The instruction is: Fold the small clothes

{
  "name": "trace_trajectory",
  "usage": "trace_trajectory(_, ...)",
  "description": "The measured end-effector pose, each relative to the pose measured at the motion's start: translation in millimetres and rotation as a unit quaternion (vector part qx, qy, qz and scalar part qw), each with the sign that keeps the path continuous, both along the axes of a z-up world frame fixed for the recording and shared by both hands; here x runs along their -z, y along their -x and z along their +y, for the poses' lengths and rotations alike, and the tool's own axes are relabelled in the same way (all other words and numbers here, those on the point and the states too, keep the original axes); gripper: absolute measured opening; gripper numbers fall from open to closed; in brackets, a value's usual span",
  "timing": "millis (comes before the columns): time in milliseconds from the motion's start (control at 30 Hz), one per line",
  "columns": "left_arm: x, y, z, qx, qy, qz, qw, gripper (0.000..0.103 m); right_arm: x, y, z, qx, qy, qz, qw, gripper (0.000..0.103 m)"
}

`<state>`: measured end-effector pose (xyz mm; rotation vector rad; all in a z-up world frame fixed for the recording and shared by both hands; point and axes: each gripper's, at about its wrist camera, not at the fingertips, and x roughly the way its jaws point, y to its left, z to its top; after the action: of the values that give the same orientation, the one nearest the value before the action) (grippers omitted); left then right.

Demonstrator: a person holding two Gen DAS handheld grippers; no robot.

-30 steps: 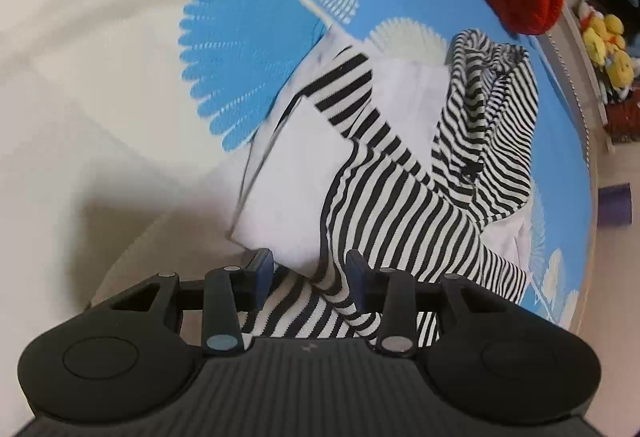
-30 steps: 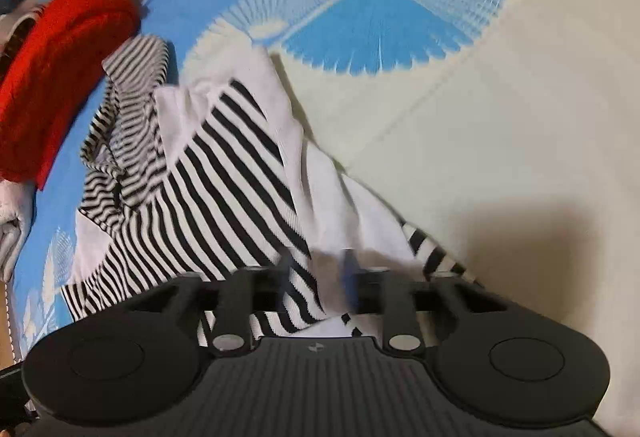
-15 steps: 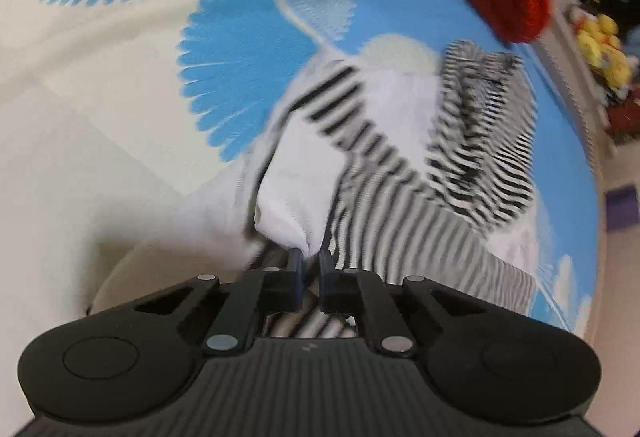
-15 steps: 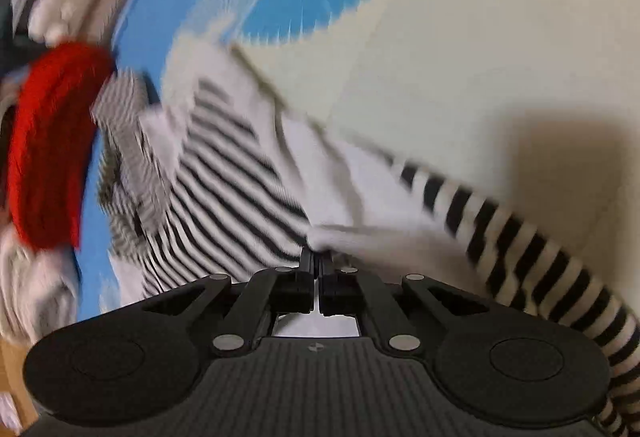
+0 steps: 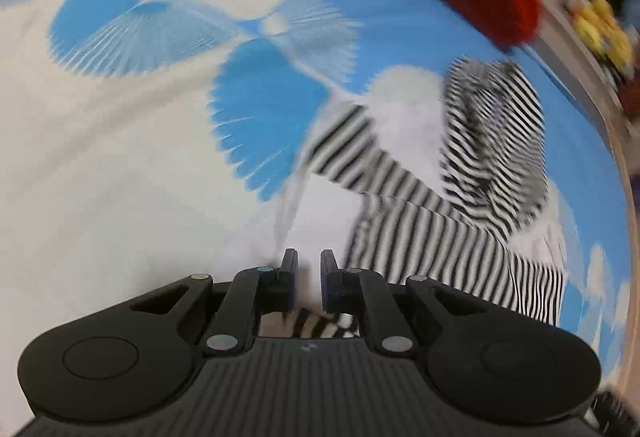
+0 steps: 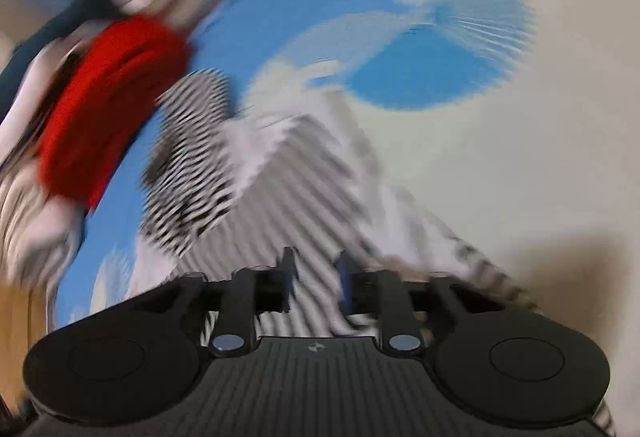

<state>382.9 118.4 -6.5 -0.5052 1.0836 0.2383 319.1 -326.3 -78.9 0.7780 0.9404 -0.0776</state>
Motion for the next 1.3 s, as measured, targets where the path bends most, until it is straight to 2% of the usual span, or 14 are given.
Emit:
trace_trajectory(67,10.4,-5.8,-9.3,0.029,0.0,0.011,0.9995,0.015,7.4,-5.3,7.3,-0.012,0.019,0.016,1.0,0.041)
trace_trajectory(133,31.7,-9.5,-15.3,0.048,-0.001,0.04,0.9981,0.018,31.3,-9.5,4.5,-0.003,0.008,0.081,0.997,0.041)
trace_trajectory(200,52.9,-10.3,-12.6,0.04,-0.009,0.085,0.9956,0.019,53.5,-9.3,-2.4,0.015,-0.015,0.136,0.99,0.036)
trace_trajectory(233,55.4,-8.1,-10.8,0.031,-0.008,0.091,0.9953,0.02,56.3,-6.6,-5.8,0.028,-0.034,0.141,0.989,0.036)
trace_trajectory(300,45.5,-6.1,-11.5,0.032,-0.005,0.072,0.9969,0.02,42.4,-6.9,-2.0,0.018,-0.014,0.124,0.992,0.039)
trace_trajectory(400,26.1,-6.7,-19.8,0.062,-0.035,0.021,0.9973,0.029,19.4,-9.3,6.6,-0.007,0.053,0.07,0.996,0.048)
trace_trajectory(467,32.1,-7.7,-21.0,0.063,-0.042,0.033,0.9966,0.032,25.9,-13.6,4.3,-0.011,0.064,0.077,0.995,0.049)
trace_trajectory(567,51.7,-6.2,-12.8,0.036,-0.003,0.082,0.996,0.032,40.6,-18.5,2.3,-0.013,0.077,0.119,0.99,0.049)
trace_trajectory(600,50.5,-4.3,-8.3,0.03,-0.002,0.083,0.9961,0.032,40.5,-22.8,4.5,-0.014,0.081,0.12,0.989,0.049)
trace_trajectory(800,-1.4,0.0,-24.4,0.067,-0.058,0.002,0.9961,0.033,14.5,-18.8,23.4,-0.059,0.143,0.07,0.986,0.049)
trace_trajectory(900,-18.0,3.5,-41.2,0.082,-0.079,-0.025,0.9932,0.038,1.3,-15.9,29.9,-0.074,0.168,0.05,0.982,0.05)
trace_trajectory(1167,-29.2,4.0,-75.9,0.117,-0.132,-0.051,0.9831,0.046,-27.0,-12.3,49.7,-0.108,0.218,0.01,0.97,0.054)
trace_trajectory(1300,-31.8,8.7,-82.5,0.132,-0.141,-0.066,0.979,0.057,-33.6,-10.4,56.0,-0.119,0.232,0.001,0.965,0.055)
